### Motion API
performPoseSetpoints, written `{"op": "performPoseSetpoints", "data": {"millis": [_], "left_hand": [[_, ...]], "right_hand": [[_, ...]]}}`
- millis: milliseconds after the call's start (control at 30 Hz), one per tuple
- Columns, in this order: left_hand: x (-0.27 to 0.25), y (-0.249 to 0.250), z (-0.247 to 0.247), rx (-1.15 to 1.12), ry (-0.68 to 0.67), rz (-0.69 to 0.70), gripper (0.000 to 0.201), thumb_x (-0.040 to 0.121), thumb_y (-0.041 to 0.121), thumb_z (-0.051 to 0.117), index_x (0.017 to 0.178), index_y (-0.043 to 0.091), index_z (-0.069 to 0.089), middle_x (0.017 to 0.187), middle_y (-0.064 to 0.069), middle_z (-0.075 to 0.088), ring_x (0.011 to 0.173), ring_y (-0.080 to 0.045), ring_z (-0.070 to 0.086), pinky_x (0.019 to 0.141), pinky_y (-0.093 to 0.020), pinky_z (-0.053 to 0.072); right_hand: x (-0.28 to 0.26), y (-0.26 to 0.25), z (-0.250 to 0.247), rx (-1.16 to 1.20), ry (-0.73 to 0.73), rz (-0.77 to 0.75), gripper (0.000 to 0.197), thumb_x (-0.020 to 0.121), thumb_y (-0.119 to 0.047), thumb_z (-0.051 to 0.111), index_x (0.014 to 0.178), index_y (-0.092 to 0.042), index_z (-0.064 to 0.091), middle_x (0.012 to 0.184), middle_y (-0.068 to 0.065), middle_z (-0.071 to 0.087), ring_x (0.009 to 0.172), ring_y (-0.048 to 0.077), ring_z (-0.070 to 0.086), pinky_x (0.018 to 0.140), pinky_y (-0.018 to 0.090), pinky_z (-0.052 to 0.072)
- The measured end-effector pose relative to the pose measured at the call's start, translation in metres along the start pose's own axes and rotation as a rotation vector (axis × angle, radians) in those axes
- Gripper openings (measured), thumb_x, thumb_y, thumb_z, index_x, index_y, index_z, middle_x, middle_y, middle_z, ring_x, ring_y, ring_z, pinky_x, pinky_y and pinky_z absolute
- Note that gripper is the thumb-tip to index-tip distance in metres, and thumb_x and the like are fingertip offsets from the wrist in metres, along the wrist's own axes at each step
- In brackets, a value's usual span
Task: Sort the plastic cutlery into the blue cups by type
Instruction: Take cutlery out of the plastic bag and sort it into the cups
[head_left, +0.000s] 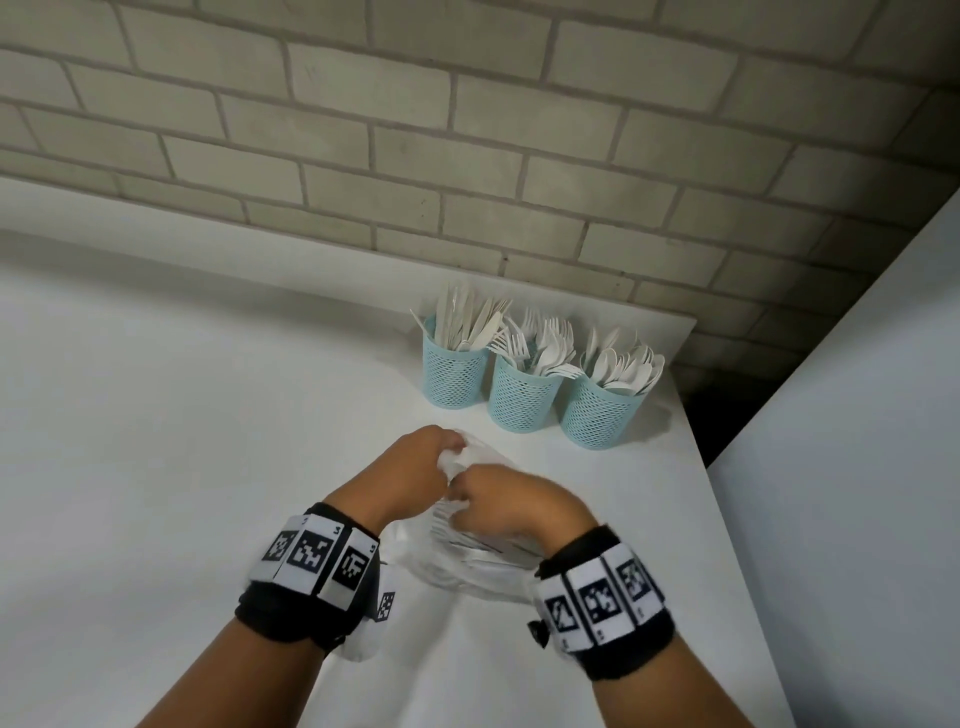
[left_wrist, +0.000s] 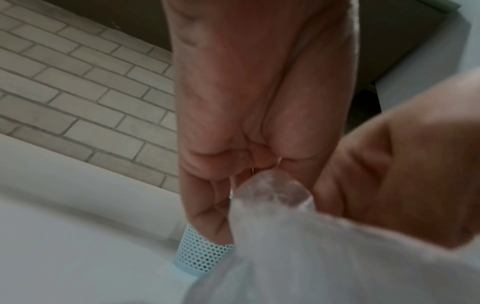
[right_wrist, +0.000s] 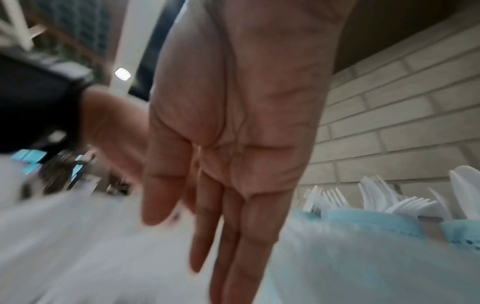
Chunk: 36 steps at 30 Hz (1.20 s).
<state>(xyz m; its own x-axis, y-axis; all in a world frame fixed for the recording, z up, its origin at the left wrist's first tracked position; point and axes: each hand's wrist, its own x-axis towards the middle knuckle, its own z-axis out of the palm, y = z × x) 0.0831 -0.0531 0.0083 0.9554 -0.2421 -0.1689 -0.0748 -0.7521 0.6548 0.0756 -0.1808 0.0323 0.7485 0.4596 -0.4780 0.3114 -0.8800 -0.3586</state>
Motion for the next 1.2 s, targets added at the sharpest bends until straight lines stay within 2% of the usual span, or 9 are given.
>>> {"op": "performPoseSetpoints", "data": {"millis": [100, 167, 233, 300, 400, 567, 733, 1033, 1200], "left_hand": [[-0.004, -0.003, 0.001, -0.033, 0.016, 0.026, 0.051, 0.089, -0.006, 0.043, 0.136, 0.014, 0.044, 0.141, 0.000, 0.046, 0.130, -0.015, 0.041, 0.099, -0.013, 0.025], [-0.006, -0.004, 0.001, -0.036, 0.017, 0.053, 0.052, 0.089, -0.007, 0.042, 0.135, 0.016, 0.046, 0.140, 0.000, 0.048, 0.129, -0.014, 0.042, 0.097, -0.011, 0.024], [-0.006, -0.004, 0.000, -0.039, 0.024, 0.077, 0.052, 0.088, -0.008, 0.042, 0.134, 0.015, 0.048, 0.139, 0.000, 0.048, 0.129, -0.014, 0.042, 0.098, -0.012, 0.024], [-0.007, -0.004, 0.000, -0.058, 0.034, 0.088, 0.052, 0.088, -0.009, 0.042, 0.134, 0.015, 0.049, 0.140, 0.000, 0.048, 0.131, -0.014, 0.041, 0.098, -0.011, 0.023], [-0.006, -0.003, -0.001, -0.086, 0.060, 0.097, 0.050, 0.089, -0.009, 0.041, 0.131, 0.016, 0.051, 0.141, 0.002, 0.046, 0.132, -0.013, 0.040, 0.098, -0.011, 0.022], [-0.005, -0.006, -0.001, -0.124, 0.060, 0.110, 0.049, 0.089, -0.009, 0.041, 0.129, 0.017, 0.053, 0.141, 0.002, 0.047, 0.131, -0.014, 0.041, 0.100, -0.014, 0.026], [-0.004, -0.006, 0.000, -0.151, 0.050, 0.122, 0.048, 0.090, -0.007, 0.041, 0.131, 0.017, 0.051, 0.136, 0.005, 0.050, 0.130, -0.012, 0.041, 0.100, -0.013, 0.025], [-0.007, -0.008, -0.004, -0.142, 0.046, 0.099, 0.048, 0.090, -0.006, 0.042, 0.131, 0.017, 0.050, 0.134, 0.004, 0.051, 0.127, -0.012, 0.043, 0.098, -0.013, 0.027], [-0.009, -0.009, -0.004, -0.144, 0.046, 0.071, 0.047, 0.092, -0.004, 0.042, 0.134, 0.017, 0.047, 0.135, 0.003, 0.049, 0.126, -0.012, 0.043, 0.095, -0.013, 0.027]], "right_hand": [[0.011, 0.005, 0.027, -0.009, 0.166, 0.073, 0.046, 0.093, -0.014, 0.046, 0.138, -0.017, 0.035, 0.127, 0.012, 0.050, 0.121, 0.027, 0.046, 0.095, 0.031, 0.037], [0.013, 0.009, 0.035, -0.098, 0.250, 0.146, 0.048, 0.092, -0.019, 0.050, 0.137, -0.010, 0.034, 0.135, 0.014, 0.038, 0.129, 0.029, 0.034, 0.103, 0.034, 0.033], [0.015, 0.011, 0.039, -0.147, 0.289, 0.209, 0.051, 0.093, -0.022, 0.050, 0.137, -0.006, 0.030, 0.139, 0.015, 0.035, 0.130, 0.030, 0.031, 0.104, 0.036, 0.032], [0.016, 0.015, 0.038, -0.125, 0.267, 0.252, 0.049, 0.094, -0.023, 0.047, 0.136, -0.005, 0.029, 0.137, 0.016, 0.039, 0.128, 0.030, 0.038, 0.102, 0.037, 0.035], [0.018, 0.021, 0.034, -0.109, 0.246, 0.265, 0.041, 0.095, -0.027, 0.044, 0.129, -0.006, 0.038, 0.131, 0.016, 0.047, 0.121, 0.031, 0.047, 0.096, 0.039, 0.040], [0.019, 0.025, 0.032, -0.082, 0.236, 0.240, 0.043, 0.089, -0.032, 0.058, 0.125, -0.009, 0.050, 0.127, 0.009, 0.055, 0.117, 0.027, 0.052, 0.093, 0.034, 0.042], [0.024, 0.024, 0.037, -0.114, 0.226, 0.221, 0.045, 0.090, -0.042, 0.054, 0.121, -0.009, 0.054, 0.122, 0.009, 0.059, 0.112, 0.028, 0.055, 0.094, 0.037, 0.045], [0.026, 0.018, 0.040, -0.098, 0.199, 0.191, 0.035, 0.093, -0.036, 0.051, 0.114, -0.008, 0.057, 0.116, 0.010, 0.062, 0.107, 0.028, 0.058, 0.086, 0.032, 0.044], [0.017, 0.021, 0.038, -0.036, 0.303, 0.129, 0.031, 0.093, -0.031, 0.050, 0.116, -0.009, 0.051, 0.116, 0.009, 0.061, 0.108, 0.028, 0.057, 0.084, 0.031, 0.043]]}}
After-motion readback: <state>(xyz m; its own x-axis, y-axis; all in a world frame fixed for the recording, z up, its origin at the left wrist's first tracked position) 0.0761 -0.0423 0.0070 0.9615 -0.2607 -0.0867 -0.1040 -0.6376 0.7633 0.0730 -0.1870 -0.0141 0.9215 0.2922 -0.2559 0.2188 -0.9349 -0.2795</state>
